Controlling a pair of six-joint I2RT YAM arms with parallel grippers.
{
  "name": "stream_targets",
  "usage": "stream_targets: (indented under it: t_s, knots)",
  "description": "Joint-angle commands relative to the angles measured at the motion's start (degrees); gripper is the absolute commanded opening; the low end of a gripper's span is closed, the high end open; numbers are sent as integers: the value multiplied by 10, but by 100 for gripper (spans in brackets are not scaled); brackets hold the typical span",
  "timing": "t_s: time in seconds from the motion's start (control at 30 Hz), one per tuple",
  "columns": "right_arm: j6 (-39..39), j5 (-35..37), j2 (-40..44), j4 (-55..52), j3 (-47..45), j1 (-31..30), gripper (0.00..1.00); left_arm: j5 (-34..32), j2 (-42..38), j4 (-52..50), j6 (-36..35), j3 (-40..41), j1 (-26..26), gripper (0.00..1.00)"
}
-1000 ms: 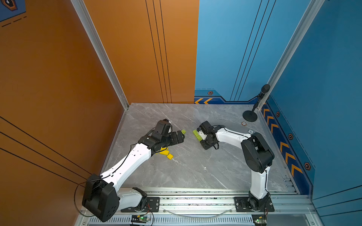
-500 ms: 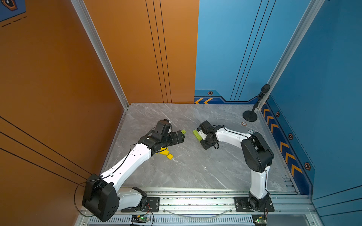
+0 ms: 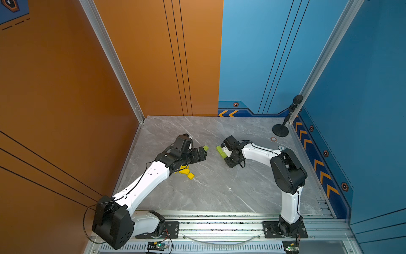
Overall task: Assemble the letter v with building blocks
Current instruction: Assemble the building block at the center of the board.
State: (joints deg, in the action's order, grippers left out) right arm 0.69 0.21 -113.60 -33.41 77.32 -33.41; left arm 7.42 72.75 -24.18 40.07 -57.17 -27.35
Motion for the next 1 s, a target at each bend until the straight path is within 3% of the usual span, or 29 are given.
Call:
stream_targets:
  t_s: [0.0,0.97]
  knots:
    - [12,15,-22,-26,-2,-4,35,-7,-7,-4,-10,7,6,98]
    - [12,23,-25,-26,-2,-6,35,-5,-3,-4,-9,7,6,98]
